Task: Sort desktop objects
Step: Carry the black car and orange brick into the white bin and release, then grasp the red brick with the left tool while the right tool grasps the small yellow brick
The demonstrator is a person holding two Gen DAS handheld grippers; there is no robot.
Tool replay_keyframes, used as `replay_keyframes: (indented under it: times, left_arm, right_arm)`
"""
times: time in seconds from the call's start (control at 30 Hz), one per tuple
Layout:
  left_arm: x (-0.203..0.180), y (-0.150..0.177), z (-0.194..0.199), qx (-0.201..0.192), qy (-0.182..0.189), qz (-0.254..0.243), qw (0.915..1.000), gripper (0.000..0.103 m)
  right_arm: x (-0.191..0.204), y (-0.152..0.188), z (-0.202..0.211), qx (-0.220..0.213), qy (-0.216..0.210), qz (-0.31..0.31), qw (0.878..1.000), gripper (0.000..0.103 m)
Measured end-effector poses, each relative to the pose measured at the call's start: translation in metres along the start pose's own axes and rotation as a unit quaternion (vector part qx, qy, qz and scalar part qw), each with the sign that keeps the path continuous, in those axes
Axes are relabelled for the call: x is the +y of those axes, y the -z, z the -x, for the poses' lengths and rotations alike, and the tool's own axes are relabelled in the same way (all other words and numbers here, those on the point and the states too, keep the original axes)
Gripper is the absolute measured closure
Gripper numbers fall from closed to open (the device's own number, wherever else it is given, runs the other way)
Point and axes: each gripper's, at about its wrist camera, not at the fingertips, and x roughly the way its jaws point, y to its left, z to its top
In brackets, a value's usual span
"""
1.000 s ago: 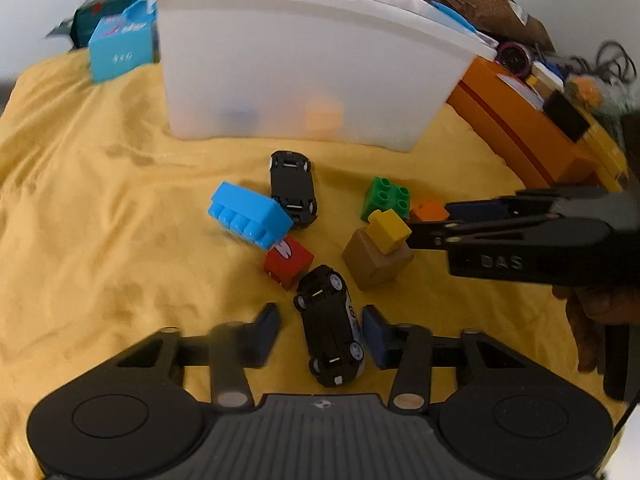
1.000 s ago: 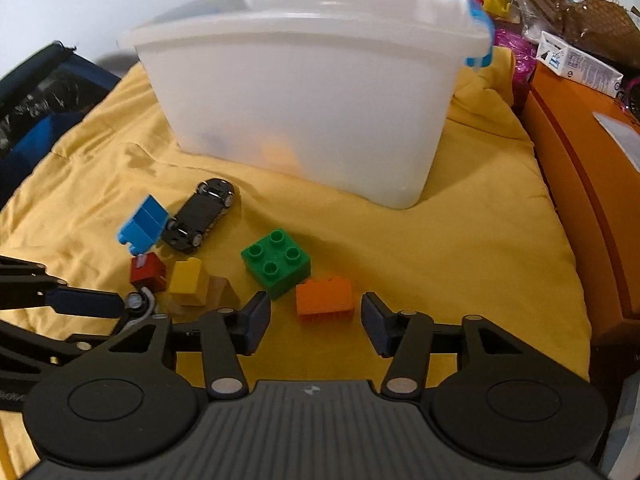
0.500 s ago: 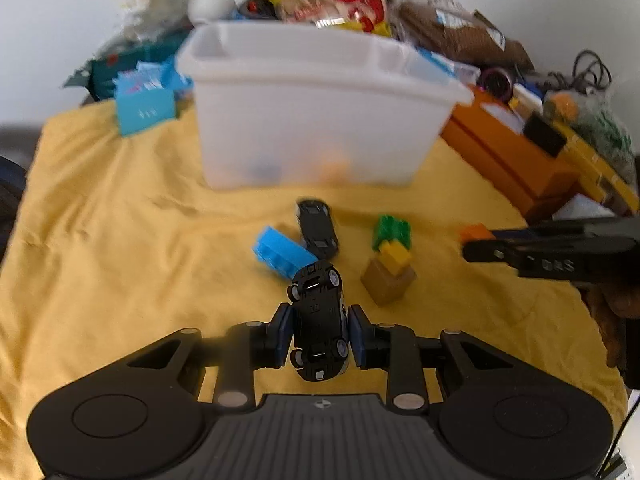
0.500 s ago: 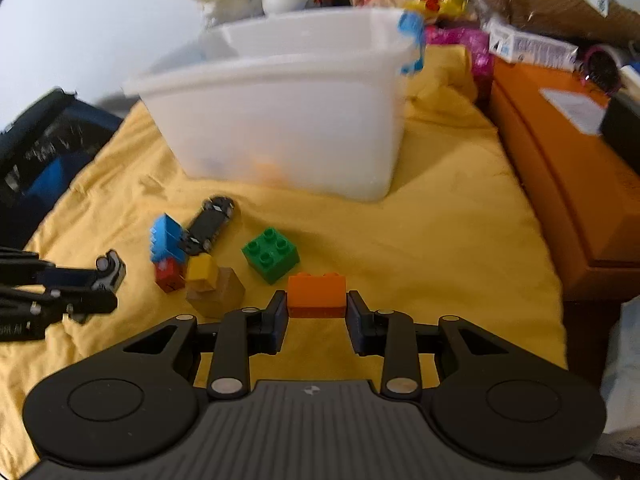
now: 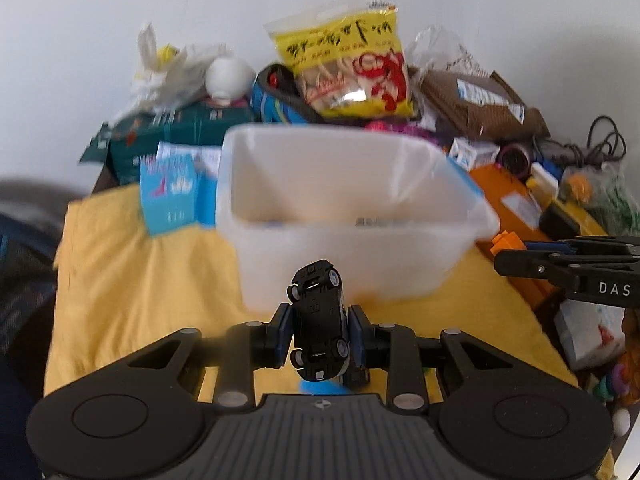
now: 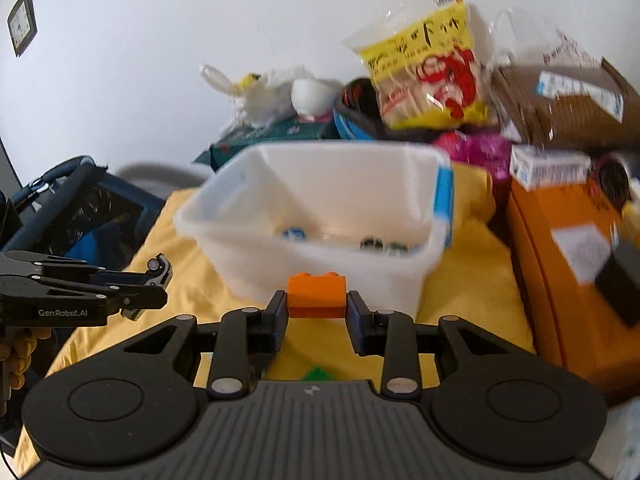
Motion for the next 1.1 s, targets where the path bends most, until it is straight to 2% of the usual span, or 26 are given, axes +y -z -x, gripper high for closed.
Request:
replay_keyframes:
  times: [0.2, 0.37, 0.67, 0.7, 0.77, 0.8, 0.83, 0.97, 1.1]
  left_arm:
    - [0.001, -0.045, -0.008, -0.006, 0.002, -0.011, 0.9999, 0.070]
    - [0.007, -0.075, -0.024, 0.010, 0.003, 0.001, 0.9999, 0.070]
    - [0.003, -0.113, -0.053, 0.040, 0.004, -0.012, 0.9991, 0.070]
    - [0.003, -0.116, -0.054, 0.041, 0.003, -0.012, 0.9991, 0.069]
    - [0.004, -0.122, -0.057, 0.038, -0.007, -0.005, 0.9992, 0.059]
    - [0.005, -0.123, -0.056, 0.033, -0.015, -0.002, 0.9993, 0.050]
    - [0.006, -0.124, -0.056, 0.028, -0.020, -0.001, 0.9994, 0.048]
    - [0.009, -0.110, -0.051, 0.026, -0.024, -0.016, 0.9993, 0.048]
    - [0.008, -0.071, -0.034, 0.013, -0.017, -0.040, 0.9990, 0.048]
  right_arm:
    - [-0.006, -0.040, -0.010, 0.003, 0.004, -0.002, 1.000, 0.068]
    - [-0.014, -0.066, -0.027, 0.028, 0.011, -0.004, 1.000, 0.068]
    - [-0.020, -0.090, -0.060, 0.076, 0.024, 0.002, 0.997, 0.068]
    - [-0.021, -0.092, -0.063, 0.078, 0.027, 0.002, 0.997, 0.067]
    - [-0.023, -0.095, -0.069, 0.080, 0.035, 0.000, 0.996, 0.064]
    - [-0.024, -0.096, -0.070, 0.081, 0.037, -0.002, 0.996, 0.061]
    - [-0.026, -0.096, -0.072, 0.082, 0.039, -0.003, 0.996, 0.059]
    - [-0.025, -0.090, -0.068, 0.076, 0.041, 0.007, 0.996, 0.059]
    - [-0.013, -0.064, -0.043, 0.055, 0.019, 0.029, 0.998, 0.059]
